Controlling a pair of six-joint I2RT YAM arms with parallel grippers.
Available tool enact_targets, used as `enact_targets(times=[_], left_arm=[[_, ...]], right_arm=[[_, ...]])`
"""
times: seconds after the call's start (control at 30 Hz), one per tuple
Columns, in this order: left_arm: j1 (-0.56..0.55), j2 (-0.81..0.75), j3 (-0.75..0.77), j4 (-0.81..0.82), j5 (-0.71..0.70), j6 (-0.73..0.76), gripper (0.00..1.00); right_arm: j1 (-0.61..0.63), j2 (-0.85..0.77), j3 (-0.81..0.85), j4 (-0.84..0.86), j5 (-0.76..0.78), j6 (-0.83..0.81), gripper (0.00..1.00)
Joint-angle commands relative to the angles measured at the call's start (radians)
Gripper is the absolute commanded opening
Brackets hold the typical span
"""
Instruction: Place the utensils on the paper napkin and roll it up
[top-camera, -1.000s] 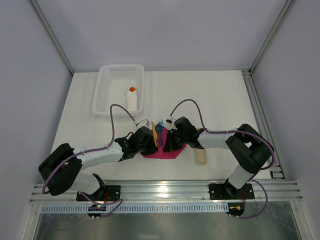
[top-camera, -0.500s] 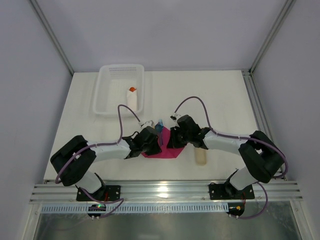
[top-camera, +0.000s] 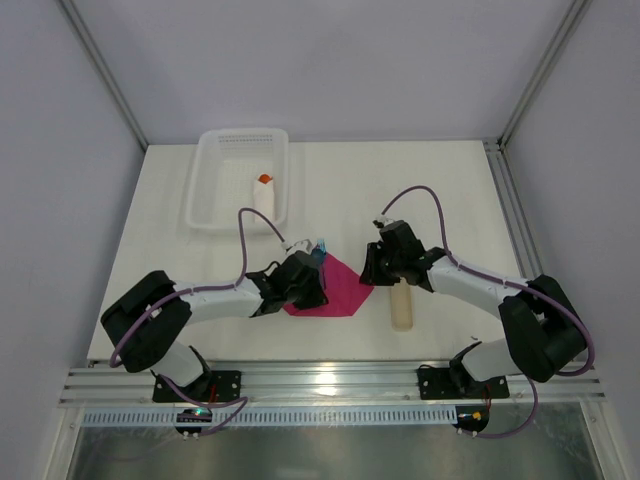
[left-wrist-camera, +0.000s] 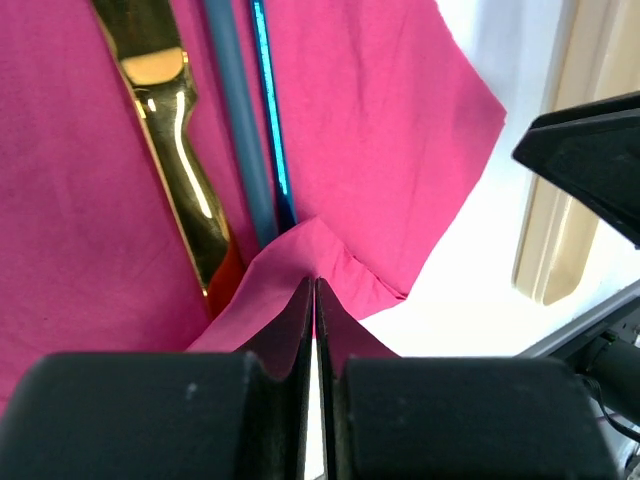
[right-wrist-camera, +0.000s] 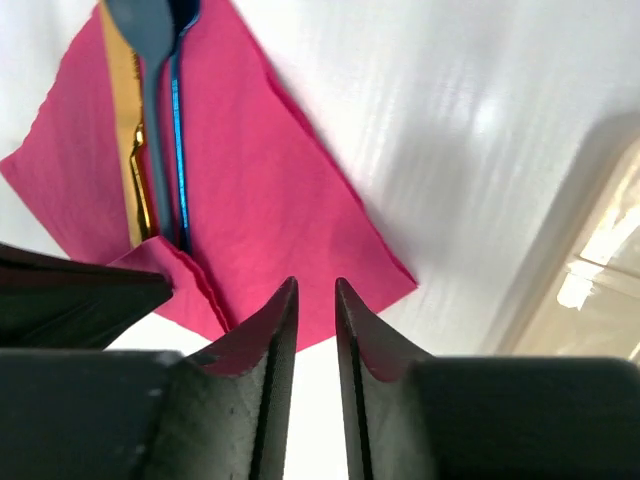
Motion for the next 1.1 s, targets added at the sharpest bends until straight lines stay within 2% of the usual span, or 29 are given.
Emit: enact_targets(times=[0.0,0.07,0.33,0.6,0.83,1.07], left_arm=[[-0.008,-0.009,0.038,0.029,0.01,0.009,0.01],[-0.008,0.005,0.043,0.031,0.013,0.008,0.01],[-0.008,0.045,0.047,0.039,0.016,0.005,0.01],[-0.008,0.1,0.063,0.045,0.027,0.0,0.0],[-0.008,0.083,0.057,0.032,0.013,-0.001,0.0],[-0.008,0.086,0.051,0.029,0.011,-0.007,0.0]], right_arm=[[-0.024,0.002,-0.005,0.003,0.001,-0.031,0.31],[-0.035,0.011,-0.002,0.004,-0.01,-0.037,0.38],[-0.064,0.068,0.01,0.041,-0.059,-0.066,0.51],[-0.067,0.116,0.021,0.024,-0.04,-0.1,0.51],[-0.066,0.128,0.009,0.033,-0.057,-0.112,0.52],[-0.067,0.117,-0.016,0.033,-0.16,-0.134,0.46]])
